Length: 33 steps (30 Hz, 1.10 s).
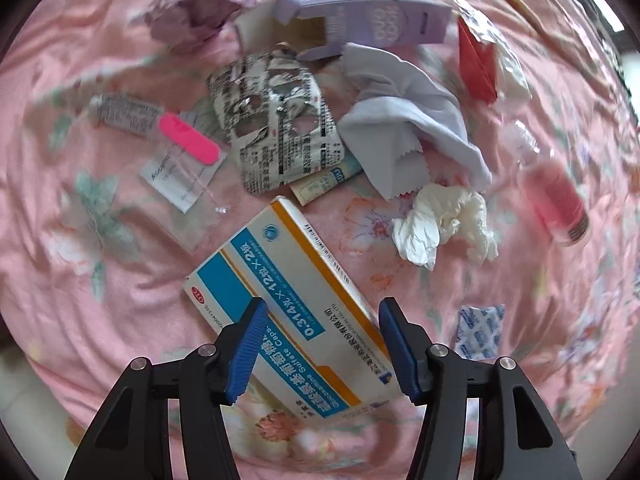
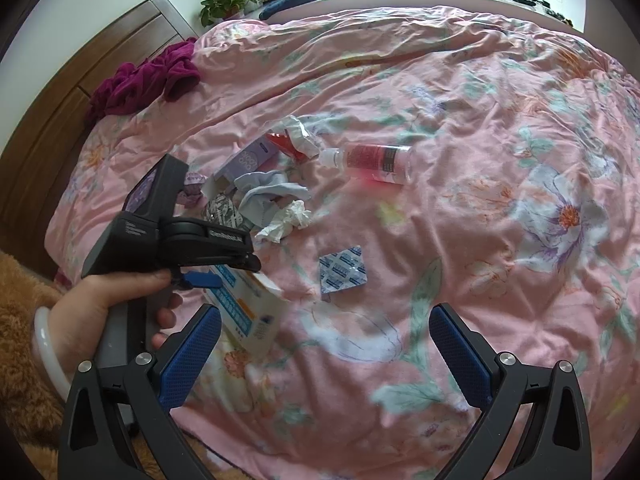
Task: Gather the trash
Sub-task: 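Lower the left tool onto the blue-and-white medicine box and grasp it, then grasp the blue desiccant packet with the right tool while the left holds the box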
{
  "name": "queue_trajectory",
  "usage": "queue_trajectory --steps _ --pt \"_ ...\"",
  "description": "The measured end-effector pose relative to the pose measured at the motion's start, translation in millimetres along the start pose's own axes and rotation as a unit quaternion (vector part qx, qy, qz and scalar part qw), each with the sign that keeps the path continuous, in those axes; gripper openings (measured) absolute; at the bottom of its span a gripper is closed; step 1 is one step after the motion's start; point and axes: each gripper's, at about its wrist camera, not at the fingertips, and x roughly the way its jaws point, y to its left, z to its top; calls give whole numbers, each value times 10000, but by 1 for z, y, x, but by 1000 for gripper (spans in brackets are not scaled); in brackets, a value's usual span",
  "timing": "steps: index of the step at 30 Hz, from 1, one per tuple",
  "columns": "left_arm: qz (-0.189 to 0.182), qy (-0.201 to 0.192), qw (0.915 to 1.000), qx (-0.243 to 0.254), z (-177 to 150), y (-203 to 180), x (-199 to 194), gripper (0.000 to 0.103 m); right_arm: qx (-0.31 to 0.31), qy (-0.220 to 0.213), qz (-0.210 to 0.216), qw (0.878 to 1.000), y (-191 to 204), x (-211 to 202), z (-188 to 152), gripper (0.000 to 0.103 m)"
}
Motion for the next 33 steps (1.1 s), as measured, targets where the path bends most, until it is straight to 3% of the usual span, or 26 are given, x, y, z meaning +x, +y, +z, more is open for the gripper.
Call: queue_trajectory --steps 1,3,4,6,8,16,20,23,27,33 --pt "16 50 10000 -47 -1 5 1 66 0 8 15 10000 1 1 0 103" --pt "131 280 9991 -303 -2 16 11 92 5 26 28 10000 2 2 0 103" --pt "159 441 9978 -474 -1 22 18 95 10 32 33 10000 2 3 0 103" --pt "-9 786 9935 -826 1 29 32 96 14 37 36 10000 2 3 0 103" --pt "115 821 9935 -784 5 24 41 94 9 29 25 10000 2 2 1 103" --pt "385 334 9983 266 5 -25 34 90 187 38 10 9998 -8 2 -1 103" --pt "284 272 9987 327 -5 -36 44 89 200 51 23 9998 -9 6 3 103" --pt "267 114 9988 407 -23 -22 38 89 230 15 48 9997 -9 6 6 103" --pt "234 -98 9972 697 -28 -7 -3 89 268 42 114 9996 -9 11 7 103" --pt "606 -369 9902 1204 -31 22 -41 90 289 238 197 9991 -1 44 27 103"
